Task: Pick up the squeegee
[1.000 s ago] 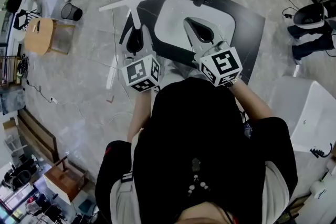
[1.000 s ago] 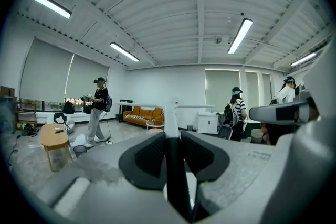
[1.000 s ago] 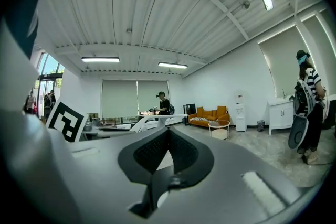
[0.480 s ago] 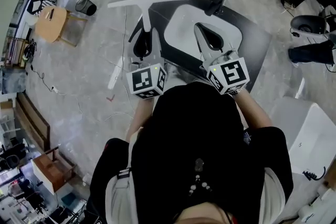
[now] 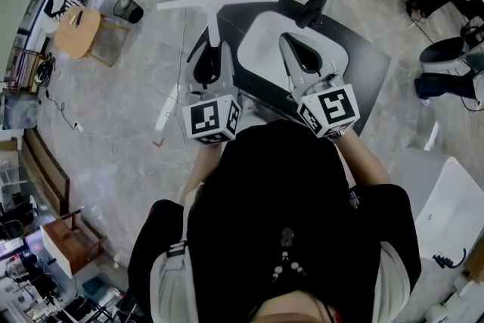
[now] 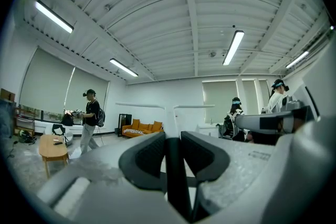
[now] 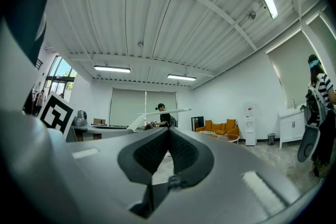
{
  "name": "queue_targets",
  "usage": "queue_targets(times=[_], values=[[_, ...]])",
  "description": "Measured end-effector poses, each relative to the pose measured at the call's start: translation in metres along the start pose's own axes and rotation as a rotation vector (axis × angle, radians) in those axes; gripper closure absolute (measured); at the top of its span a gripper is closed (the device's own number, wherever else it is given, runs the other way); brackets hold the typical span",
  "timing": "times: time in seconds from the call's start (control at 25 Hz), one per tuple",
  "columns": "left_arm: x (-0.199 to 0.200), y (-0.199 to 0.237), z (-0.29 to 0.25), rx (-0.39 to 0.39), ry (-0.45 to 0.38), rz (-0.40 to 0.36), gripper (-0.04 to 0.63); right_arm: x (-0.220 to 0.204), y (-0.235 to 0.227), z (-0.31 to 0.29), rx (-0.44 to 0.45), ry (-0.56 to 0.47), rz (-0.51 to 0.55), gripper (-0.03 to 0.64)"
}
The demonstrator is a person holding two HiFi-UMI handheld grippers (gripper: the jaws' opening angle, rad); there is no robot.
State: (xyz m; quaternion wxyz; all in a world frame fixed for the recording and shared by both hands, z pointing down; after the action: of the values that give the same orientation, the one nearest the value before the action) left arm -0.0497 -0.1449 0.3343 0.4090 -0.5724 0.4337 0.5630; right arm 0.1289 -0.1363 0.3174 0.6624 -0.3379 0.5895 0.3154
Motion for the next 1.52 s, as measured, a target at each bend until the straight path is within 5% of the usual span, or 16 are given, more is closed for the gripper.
queue_targets(times=[1.52], values=[[-0.016, 0.026, 0.013, 0.047, 0.025, 0.031, 0.489, -0.017, 0.024, -0.015, 0.049, 0.053, -0.011, 0.616]])
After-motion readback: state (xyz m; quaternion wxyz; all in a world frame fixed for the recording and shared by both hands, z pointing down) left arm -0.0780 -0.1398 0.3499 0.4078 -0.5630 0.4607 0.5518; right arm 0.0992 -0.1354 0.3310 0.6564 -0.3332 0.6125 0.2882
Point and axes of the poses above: the fingertips, and each gripper's own axes: z backward along the fingers, y to its left, x out of its top, the point moved 5 cm from there along z, backward along the fingers, and after that the axes turned 1 degree about y, right-handed, at the moved point
